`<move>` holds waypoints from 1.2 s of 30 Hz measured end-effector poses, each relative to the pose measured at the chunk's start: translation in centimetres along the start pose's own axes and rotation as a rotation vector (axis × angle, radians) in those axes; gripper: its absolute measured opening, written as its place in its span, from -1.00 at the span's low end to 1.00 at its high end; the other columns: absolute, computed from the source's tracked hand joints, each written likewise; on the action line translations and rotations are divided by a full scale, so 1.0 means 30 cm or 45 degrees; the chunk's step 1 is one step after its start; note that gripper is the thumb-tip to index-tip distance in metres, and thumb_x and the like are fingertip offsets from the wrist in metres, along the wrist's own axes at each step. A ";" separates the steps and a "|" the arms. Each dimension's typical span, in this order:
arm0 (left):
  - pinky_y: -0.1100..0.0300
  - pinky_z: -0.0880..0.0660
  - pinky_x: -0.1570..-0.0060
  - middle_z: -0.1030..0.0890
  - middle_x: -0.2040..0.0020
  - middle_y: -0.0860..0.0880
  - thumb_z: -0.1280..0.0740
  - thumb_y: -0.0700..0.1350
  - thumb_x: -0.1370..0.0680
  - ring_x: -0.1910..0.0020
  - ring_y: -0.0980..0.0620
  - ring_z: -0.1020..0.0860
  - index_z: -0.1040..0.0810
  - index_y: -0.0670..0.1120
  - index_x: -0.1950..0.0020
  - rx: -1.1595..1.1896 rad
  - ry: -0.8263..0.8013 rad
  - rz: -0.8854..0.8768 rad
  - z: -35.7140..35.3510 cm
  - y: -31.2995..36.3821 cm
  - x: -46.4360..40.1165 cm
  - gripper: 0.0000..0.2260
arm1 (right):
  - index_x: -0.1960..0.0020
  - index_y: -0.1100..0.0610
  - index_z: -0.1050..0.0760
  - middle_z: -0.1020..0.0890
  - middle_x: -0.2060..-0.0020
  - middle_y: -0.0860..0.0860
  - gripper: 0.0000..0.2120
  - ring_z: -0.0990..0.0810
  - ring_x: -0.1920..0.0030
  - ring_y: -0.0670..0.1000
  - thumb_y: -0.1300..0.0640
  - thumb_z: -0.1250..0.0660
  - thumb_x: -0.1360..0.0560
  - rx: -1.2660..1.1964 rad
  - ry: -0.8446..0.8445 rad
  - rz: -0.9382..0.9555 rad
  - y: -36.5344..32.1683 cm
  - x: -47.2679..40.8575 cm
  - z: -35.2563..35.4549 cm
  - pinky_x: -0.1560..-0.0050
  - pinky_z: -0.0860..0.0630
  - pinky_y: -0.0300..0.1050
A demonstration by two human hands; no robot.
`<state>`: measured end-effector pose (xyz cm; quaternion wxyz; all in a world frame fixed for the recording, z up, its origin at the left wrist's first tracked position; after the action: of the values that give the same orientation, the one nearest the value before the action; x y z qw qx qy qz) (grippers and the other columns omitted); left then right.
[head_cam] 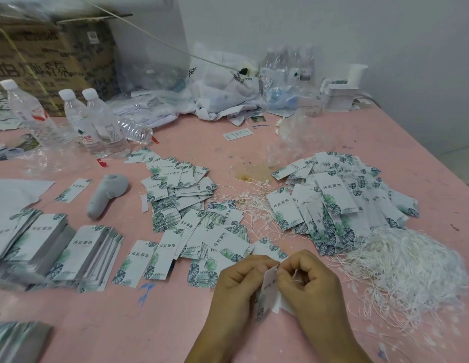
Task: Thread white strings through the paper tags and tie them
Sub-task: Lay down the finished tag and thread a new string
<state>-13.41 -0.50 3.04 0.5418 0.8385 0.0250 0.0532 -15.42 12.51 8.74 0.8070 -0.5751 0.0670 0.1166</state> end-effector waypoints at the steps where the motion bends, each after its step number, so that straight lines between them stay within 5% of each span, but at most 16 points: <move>1: -0.03 -0.52 -0.01 -0.66 0.02 -0.23 -0.58 0.05 -0.33 0.05 -0.17 -0.61 -0.69 -0.23 0.04 -0.001 0.005 -0.001 0.000 0.001 0.000 -0.61 | 0.35 0.04 -0.52 -0.54 0.37 -0.07 -0.69 -0.41 0.42 -0.16 0.41 -0.46 -0.35 -0.017 -0.004 -0.008 0.001 -0.001 0.000 0.37 -0.33 -0.40; 4: -0.15 -0.50 -0.07 -0.66 0.05 -0.24 -0.57 -0.01 -0.37 0.04 -0.19 -0.61 -0.70 -0.23 0.07 -0.048 0.069 -0.081 0.009 0.027 0.005 -0.68 | 0.36 0.05 -0.54 -0.55 0.38 -0.05 -0.71 -0.41 0.43 -0.16 0.40 -0.47 -0.35 -0.060 -0.014 -0.027 0.003 -0.004 -0.003 0.37 -0.35 -0.39; 9: 0.12 -0.45 0.28 -0.61 0.27 -0.13 -0.46 0.04 -0.42 0.29 -0.01 -0.51 -0.63 -0.12 0.16 -0.181 0.182 -0.105 0.028 0.032 0.021 -0.78 | 0.27 0.06 -0.61 -0.57 0.41 0.02 -0.84 -0.40 0.44 -0.15 0.27 -0.48 -0.42 -0.199 -0.169 -0.153 0.024 0.000 -0.034 0.39 -0.37 -0.35; 13: 0.12 -0.37 0.30 -0.55 0.30 -0.14 -0.42 -0.06 -0.51 0.34 -0.01 -0.46 -0.58 -0.14 0.18 0.049 0.329 -0.037 0.070 0.027 0.010 -0.84 | 0.12 0.09 -0.67 -0.51 0.45 0.04 -0.85 -0.36 0.48 -0.06 0.29 -0.39 -0.41 -0.664 -0.225 -0.507 0.124 -0.023 -0.012 0.50 -0.32 -0.23; 17: 0.25 -0.47 0.39 -0.62 0.21 -0.19 -0.30 -0.11 -0.49 0.38 0.05 -0.50 -0.64 -0.08 0.25 0.356 0.372 -0.026 0.085 0.035 0.001 -0.83 | 0.08 0.26 -0.68 -0.65 0.23 0.15 -0.74 -0.57 0.35 0.00 0.39 -0.33 -0.29 -1.075 -0.157 -0.666 0.187 -0.053 0.020 0.34 -0.57 -0.22; 24: 0.24 -0.49 0.48 -0.63 0.21 -0.28 -0.28 -0.11 -0.50 0.42 -0.01 -0.55 -0.47 -0.20 0.09 0.508 0.361 0.020 0.090 0.016 -0.011 -0.85 | 0.16 0.19 -0.69 -0.67 0.25 0.14 -0.78 -0.67 0.27 0.02 0.40 -0.35 -0.29 -1.083 0.018 -0.610 0.202 -0.050 0.024 0.24 -0.63 -0.23; 28: 0.23 -0.47 0.52 -0.59 0.30 -0.25 -0.29 -0.10 -0.50 0.46 -0.02 -0.52 -0.55 -0.13 0.17 0.530 0.344 0.031 0.084 0.014 -0.008 -0.87 | 0.04 0.09 -0.69 -0.71 0.14 0.09 -0.74 -0.70 0.15 0.00 0.38 -0.34 -0.45 -0.869 0.131 -0.489 0.192 -0.043 0.067 0.15 -0.61 -0.28; 36: 0.33 -0.36 0.66 -0.41 0.49 -0.09 -0.27 -0.13 -0.48 0.62 0.09 -0.38 -0.52 -0.12 0.19 0.656 0.362 0.066 0.078 0.026 -0.002 -0.91 | 0.02 0.08 -0.70 -0.72 0.05 0.15 -0.75 -0.71 -0.01 0.06 0.29 -0.39 -0.35 -0.882 0.057 -0.576 0.212 -0.041 0.055 0.12 -0.61 -0.25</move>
<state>-13.22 -2.96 2.78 0.3005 0.9329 0.0920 0.1758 -18.32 15.90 3.78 0.5693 -0.8153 -0.0868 -0.0604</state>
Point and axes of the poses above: each hand's wrist, its own x-axis away from the middle knuckle, its own z-axis out of the back of the hand, y = z × x, the point moved 9 cm from there along -x, towards the middle knuckle
